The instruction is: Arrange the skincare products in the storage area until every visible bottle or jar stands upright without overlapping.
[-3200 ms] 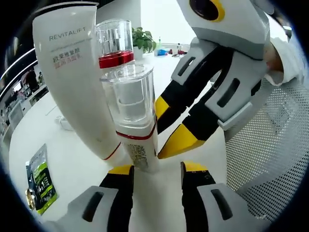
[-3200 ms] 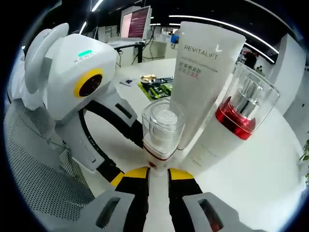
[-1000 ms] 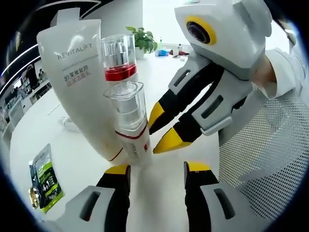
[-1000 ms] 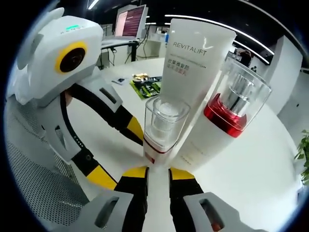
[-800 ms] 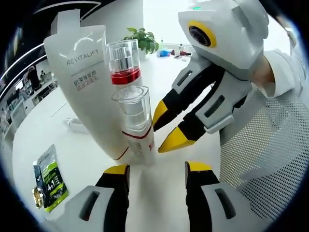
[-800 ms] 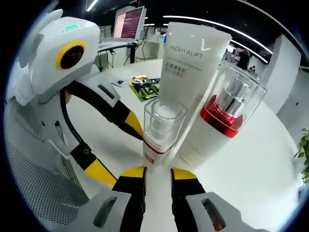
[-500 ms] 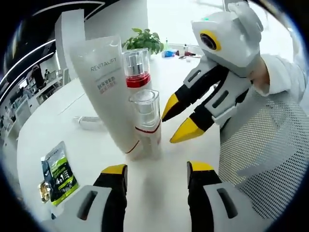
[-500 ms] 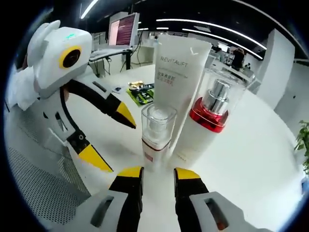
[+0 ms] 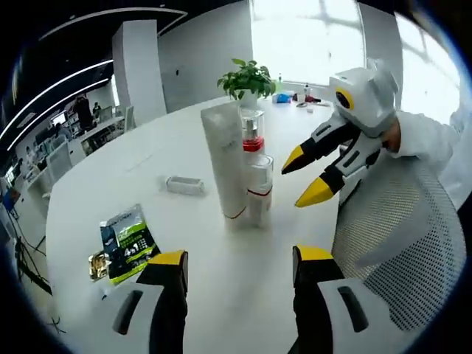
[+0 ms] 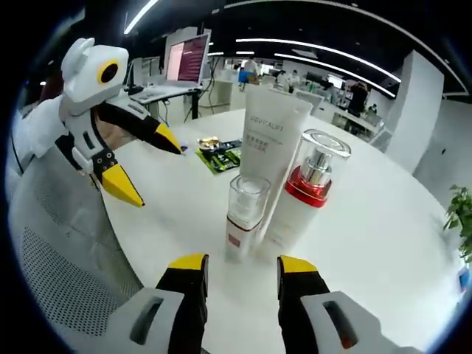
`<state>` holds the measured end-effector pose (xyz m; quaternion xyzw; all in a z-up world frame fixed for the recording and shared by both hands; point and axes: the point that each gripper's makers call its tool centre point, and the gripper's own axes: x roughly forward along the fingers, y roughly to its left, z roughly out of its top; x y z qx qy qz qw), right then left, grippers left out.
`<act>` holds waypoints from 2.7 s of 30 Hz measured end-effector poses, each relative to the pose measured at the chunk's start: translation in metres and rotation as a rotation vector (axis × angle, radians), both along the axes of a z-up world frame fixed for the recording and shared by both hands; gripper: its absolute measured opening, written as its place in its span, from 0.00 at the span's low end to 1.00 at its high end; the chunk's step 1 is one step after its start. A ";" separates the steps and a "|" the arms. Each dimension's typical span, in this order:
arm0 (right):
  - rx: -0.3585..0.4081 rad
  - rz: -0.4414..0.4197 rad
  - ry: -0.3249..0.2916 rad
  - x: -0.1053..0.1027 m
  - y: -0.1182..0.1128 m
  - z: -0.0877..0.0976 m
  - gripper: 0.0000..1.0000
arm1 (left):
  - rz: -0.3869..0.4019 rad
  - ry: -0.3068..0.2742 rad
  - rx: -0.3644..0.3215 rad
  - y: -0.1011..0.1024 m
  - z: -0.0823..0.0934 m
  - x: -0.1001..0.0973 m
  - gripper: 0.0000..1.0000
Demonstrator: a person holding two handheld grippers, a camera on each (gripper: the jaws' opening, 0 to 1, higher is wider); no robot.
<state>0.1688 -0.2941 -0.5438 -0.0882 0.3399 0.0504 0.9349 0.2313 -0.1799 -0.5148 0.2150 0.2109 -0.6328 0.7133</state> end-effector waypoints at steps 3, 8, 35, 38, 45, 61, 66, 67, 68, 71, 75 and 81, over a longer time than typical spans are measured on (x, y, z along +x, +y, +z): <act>0.005 -0.006 -0.010 0.000 -0.001 0.004 0.33 | 0.021 0.006 -0.010 0.006 0.003 0.001 0.53; 0.006 -0.022 -0.030 -0.001 -0.008 0.011 0.34 | 0.076 0.018 -0.019 0.018 0.002 0.003 0.54; -0.034 -0.077 -0.067 -0.005 -0.057 0.047 0.42 | 0.186 0.052 -0.091 0.033 0.002 0.012 0.61; -0.049 -0.051 -0.060 -0.003 -0.061 0.054 0.46 | 0.192 0.060 -0.099 0.033 0.002 0.014 0.63; 0.014 0.020 -0.067 0.010 -0.064 0.076 0.58 | 0.192 0.052 -0.090 0.034 0.001 0.015 0.67; 0.038 0.179 -0.014 0.033 -0.075 0.109 0.74 | 0.217 0.042 -0.066 0.037 -0.005 0.020 0.75; 0.042 0.219 -0.022 0.045 -0.079 0.124 0.80 | 0.231 0.048 -0.066 0.038 -0.006 0.023 0.79; 0.043 0.222 -0.025 0.050 -0.081 0.127 0.82 | 0.232 0.047 -0.069 0.038 -0.006 0.024 0.80; 0.043 0.222 -0.030 0.054 -0.083 0.129 0.84 | 0.232 0.045 -0.073 0.038 -0.005 0.024 0.82; 0.045 0.221 -0.036 0.068 -0.086 0.136 0.88 | 0.240 0.045 -0.084 0.039 -0.004 0.028 0.84; 0.079 0.201 -0.067 0.085 -0.084 0.147 0.85 | 0.243 0.048 -0.084 0.039 -0.004 0.028 0.87; 0.057 0.249 -0.043 0.105 -0.072 0.139 0.88 | 0.252 0.045 -0.079 0.041 -0.005 0.030 0.88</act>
